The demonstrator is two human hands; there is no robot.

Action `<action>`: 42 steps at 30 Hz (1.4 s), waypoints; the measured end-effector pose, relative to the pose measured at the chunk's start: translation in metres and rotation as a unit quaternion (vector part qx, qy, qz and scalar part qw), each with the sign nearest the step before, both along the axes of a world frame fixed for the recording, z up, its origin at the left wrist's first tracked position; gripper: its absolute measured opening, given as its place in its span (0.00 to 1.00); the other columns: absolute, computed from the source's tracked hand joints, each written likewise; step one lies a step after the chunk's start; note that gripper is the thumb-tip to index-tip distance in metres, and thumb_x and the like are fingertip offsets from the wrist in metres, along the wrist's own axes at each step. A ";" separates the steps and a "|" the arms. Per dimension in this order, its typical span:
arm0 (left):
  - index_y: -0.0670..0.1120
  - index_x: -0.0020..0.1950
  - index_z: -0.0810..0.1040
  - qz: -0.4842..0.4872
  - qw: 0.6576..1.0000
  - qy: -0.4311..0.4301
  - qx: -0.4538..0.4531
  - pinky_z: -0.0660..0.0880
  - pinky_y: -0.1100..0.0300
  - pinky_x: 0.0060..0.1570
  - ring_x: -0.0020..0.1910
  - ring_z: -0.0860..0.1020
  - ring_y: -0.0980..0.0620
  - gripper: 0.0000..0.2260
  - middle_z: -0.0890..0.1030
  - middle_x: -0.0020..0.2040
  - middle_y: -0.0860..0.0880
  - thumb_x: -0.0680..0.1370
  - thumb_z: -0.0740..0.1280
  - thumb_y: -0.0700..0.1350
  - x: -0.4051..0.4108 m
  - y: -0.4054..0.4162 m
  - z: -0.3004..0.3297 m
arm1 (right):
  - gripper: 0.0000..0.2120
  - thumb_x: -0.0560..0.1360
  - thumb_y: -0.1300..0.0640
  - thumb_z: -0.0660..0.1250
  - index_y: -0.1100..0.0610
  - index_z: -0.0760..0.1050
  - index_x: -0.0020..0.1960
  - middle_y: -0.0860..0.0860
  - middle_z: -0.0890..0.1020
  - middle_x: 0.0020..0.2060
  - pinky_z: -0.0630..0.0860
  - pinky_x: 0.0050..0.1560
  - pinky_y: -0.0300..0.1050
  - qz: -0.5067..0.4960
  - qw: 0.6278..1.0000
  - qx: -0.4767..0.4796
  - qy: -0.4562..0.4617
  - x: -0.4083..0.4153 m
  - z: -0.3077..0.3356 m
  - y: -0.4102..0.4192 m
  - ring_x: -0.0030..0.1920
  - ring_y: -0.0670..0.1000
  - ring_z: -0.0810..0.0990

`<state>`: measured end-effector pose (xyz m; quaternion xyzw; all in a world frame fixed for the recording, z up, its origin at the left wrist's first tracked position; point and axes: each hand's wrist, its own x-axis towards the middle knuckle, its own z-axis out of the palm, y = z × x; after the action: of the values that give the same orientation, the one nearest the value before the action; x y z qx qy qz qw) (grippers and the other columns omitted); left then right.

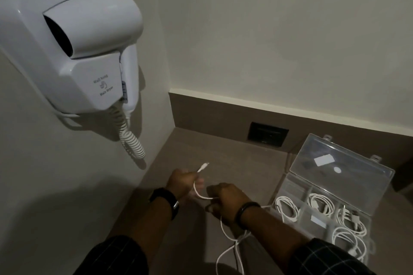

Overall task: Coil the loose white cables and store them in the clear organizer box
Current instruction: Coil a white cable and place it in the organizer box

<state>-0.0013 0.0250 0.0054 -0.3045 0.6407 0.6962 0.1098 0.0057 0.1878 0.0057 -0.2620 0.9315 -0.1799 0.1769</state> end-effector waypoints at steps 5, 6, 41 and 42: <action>0.39 0.57 0.76 -0.063 0.965 0.113 0.229 0.82 0.57 0.41 0.49 0.85 0.46 0.11 0.87 0.47 0.42 0.74 0.68 0.35 -0.021 0.020 0.063 | 0.13 0.77 0.51 0.61 0.57 0.79 0.45 0.58 0.85 0.45 0.73 0.46 0.46 -0.082 0.985 -0.148 -0.026 -0.013 0.015 0.001 0.47 0.58 0.80; 0.39 0.56 0.77 -0.093 0.962 0.123 0.227 0.82 0.57 0.42 0.49 0.85 0.46 0.11 0.87 0.47 0.42 0.74 0.69 0.37 -0.021 0.023 0.076 | 0.12 0.77 0.53 0.61 0.59 0.79 0.44 0.59 0.85 0.44 0.73 0.46 0.47 -0.095 0.981 -0.168 -0.021 -0.018 0.023 0.004 0.46 0.59 0.81; 0.37 0.54 0.79 -0.181 0.940 0.272 0.100 0.78 0.62 0.35 0.42 0.85 0.47 0.11 0.86 0.47 0.40 0.77 0.59 0.36 -0.016 0.060 0.234 | 0.11 0.77 0.56 0.60 0.60 0.79 0.46 0.57 0.83 0.44 0.73 0.45 0.47 -0.040 0.987 -0.065 0.138 -0.096 0.217 0.058 0.45 0.58 0.78; 0.37 0.55 0.78 -0.170 0.940 0.281 0.091 0.77 0.62 0.35 0.39 0.85 0.49 0.11 0.86 0.45 0.41 0.77 0.60 0.36 -0.015 0.061 0.235 | 0.12 0.77 0.56 0.59 0.59 0.79 0.42 0.53 0.81 0.39 0.71 0.41 0.45 -0.056 0.989 -0.080 0.116 -0.099 0.222 0.059 0.42 0.55 0.77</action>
<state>-0.0167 0.0856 0.2401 0.0289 0.6217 0.7797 0.0692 -0.0929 0.2463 0.2279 -0.2419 0.9416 -0.2316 0.0361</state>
